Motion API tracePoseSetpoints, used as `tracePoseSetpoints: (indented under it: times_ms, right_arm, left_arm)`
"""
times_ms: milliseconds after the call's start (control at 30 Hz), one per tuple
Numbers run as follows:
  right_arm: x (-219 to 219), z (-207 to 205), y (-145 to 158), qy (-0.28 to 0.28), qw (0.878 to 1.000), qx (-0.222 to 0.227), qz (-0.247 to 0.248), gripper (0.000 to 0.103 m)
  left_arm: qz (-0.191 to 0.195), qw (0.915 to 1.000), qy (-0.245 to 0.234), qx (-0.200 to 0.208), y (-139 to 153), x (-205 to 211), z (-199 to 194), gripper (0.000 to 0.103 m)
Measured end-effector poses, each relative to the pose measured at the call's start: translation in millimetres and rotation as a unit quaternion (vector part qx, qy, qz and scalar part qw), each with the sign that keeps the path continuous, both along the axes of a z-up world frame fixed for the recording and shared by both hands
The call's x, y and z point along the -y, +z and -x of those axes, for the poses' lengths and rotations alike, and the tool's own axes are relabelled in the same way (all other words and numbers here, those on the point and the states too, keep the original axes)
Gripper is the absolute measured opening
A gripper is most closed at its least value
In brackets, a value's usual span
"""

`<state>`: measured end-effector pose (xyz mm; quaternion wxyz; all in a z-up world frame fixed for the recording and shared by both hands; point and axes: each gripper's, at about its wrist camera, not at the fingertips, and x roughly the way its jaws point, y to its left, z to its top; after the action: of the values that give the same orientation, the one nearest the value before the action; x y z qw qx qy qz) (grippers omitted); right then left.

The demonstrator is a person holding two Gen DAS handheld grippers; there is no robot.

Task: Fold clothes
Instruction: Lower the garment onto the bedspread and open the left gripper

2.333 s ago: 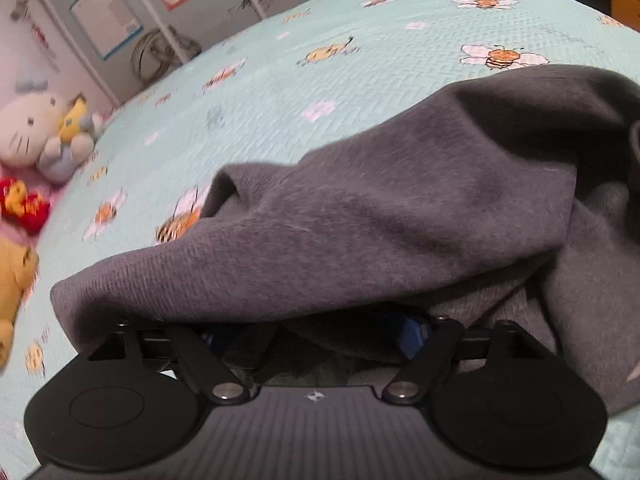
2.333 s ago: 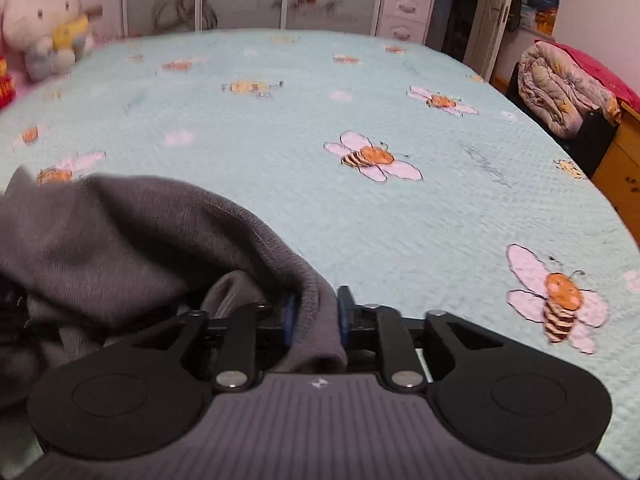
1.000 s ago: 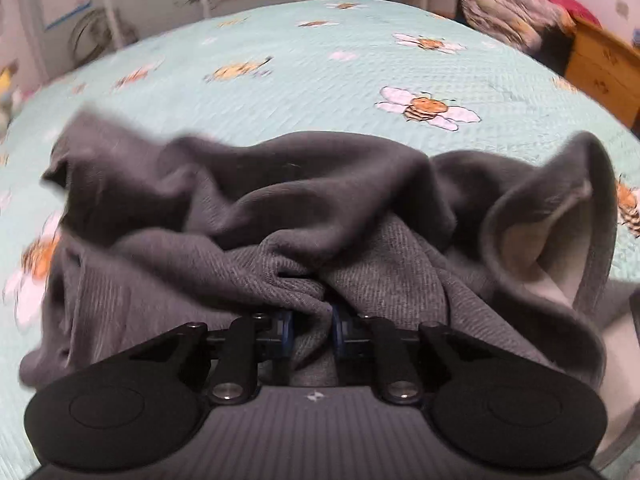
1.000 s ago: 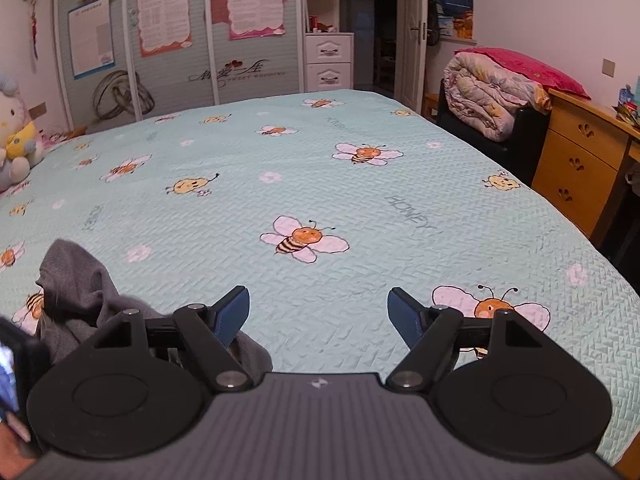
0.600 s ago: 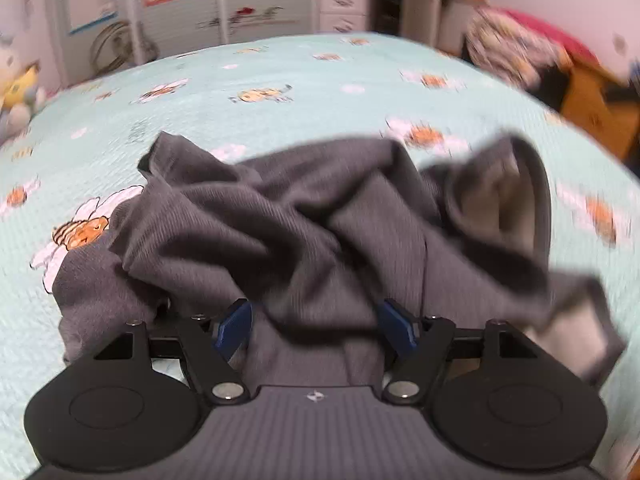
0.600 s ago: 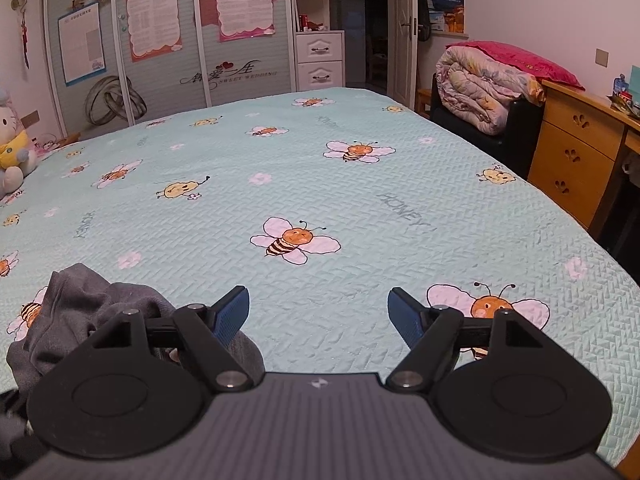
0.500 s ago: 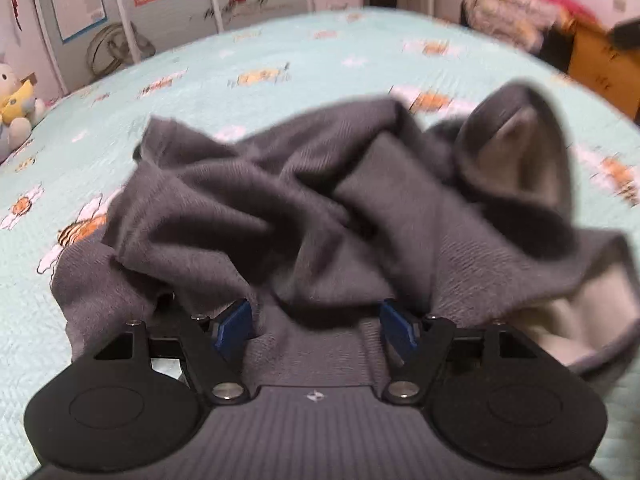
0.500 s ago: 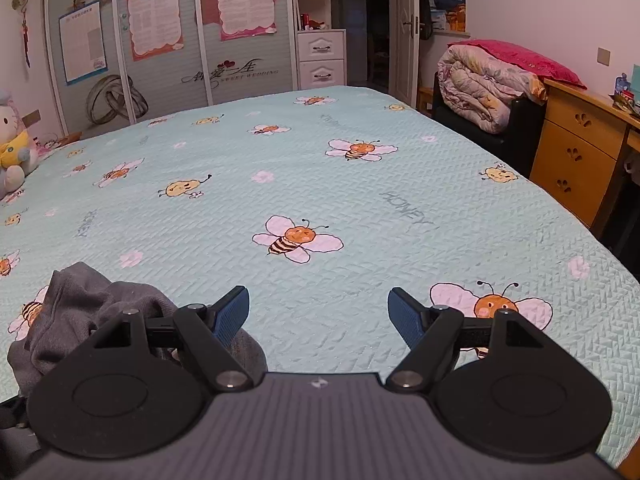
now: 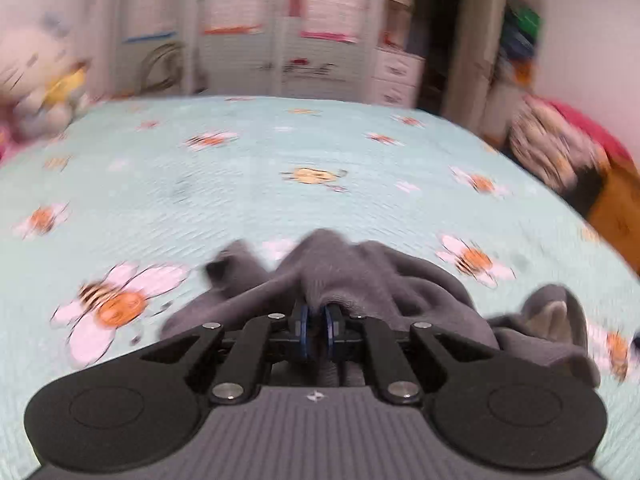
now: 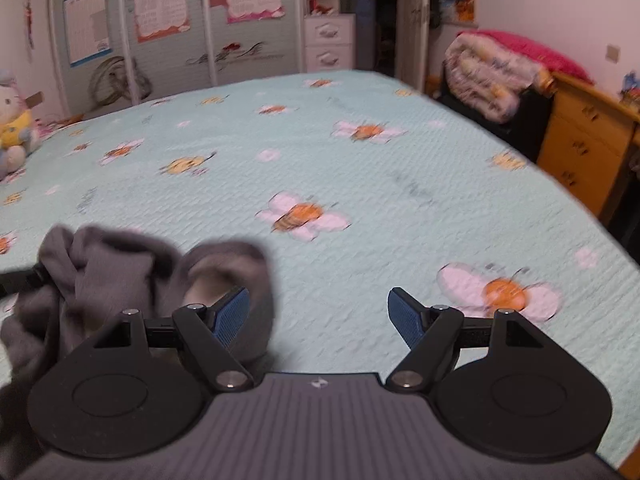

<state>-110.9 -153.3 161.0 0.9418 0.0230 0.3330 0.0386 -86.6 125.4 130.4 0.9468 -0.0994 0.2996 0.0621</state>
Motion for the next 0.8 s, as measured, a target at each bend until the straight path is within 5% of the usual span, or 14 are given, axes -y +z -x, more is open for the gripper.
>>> tracePoseSetpoints:
  times_ms: [100,167,300,600,700,800]
  right_arm:
    - [-16.8,6.2,-16.8,0.055,0.998,-0.013,-0.027,0.076]
    - [-29.1,8.7,-24.3,0.089,0.995,-0.015,-0.043,0.076]
    - [-53.0,11.3,-34.8,0.145,0.987,-0.008,-0.063,0.076]
    - [-100.3,-4.4,-73.5,0.176,0.983,-0.043,-0.015,0.075]
    - [-85.4,-0.6,-71.4,0.164,0.983,-0.042,-0.069,0.067]
    - [-59.0,15.3,-52.4,0.136,0.98,-0.018,-0.143,0.071]
  left_arm:
    - [0.001,0.9998,0.012,-0.016,-11.4,-20.6,28.5,0.016]
    - [0.015,0.999,0.028,-0.032,-24.9,-33.6,53.8,0.034]
    - [0.06,0.9952,0.023,-0.074,-45.8,-49.1,84.0,0.036]
    - [0.038,0.995,-0.018,-0.091,-65.6,-29.8,88.0,0.056]
    - [0.025,0.9952,-0.027,-0.09,-69.8,-23.6,90.9,0.057]
    - [0.027,0.9956,-0.015,-0.088,-69.8,-26.7,95.8,0.061]
